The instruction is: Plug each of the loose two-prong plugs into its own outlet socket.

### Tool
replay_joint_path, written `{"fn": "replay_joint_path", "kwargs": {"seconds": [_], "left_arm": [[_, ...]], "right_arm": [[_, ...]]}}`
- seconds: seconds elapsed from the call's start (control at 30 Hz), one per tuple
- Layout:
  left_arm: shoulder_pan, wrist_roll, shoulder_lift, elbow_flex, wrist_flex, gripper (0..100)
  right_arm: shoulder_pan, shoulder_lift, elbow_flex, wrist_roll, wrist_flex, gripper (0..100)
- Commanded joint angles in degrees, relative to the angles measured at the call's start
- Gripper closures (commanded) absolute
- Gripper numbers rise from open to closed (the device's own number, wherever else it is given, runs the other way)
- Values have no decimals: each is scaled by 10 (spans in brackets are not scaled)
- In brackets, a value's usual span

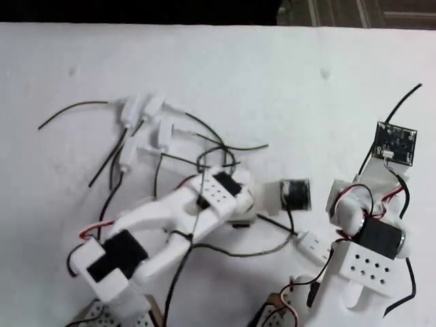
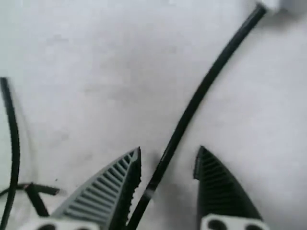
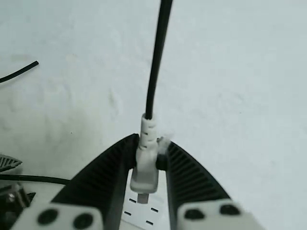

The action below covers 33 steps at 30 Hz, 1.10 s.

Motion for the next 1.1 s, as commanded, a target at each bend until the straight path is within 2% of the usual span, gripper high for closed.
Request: {"fn": "replay_joint_path", "kwargs": {"seconds": [0.0,0.07,0.47,0.6,0.9,1.07], "left_arm": [[12,-67,9,-40,57,946],[16,-77,9,-38,89,982],[-34,-75,0,-40,229,978],[-77,-75,-54,-38,295,977],[-225,-101,-166,-38,446,977],[-269,-119,-170,-38,467,977]], "right_arm": [[7,-4,-3,0,-12,981],[7,-4,-3,0,-12,981],[4,-7,-3,0,-12,981],[3,-4,-2,0,-11,981],[2,-4,-2,0,-9,981],[2,-4,-2,0,-9,981]]}}
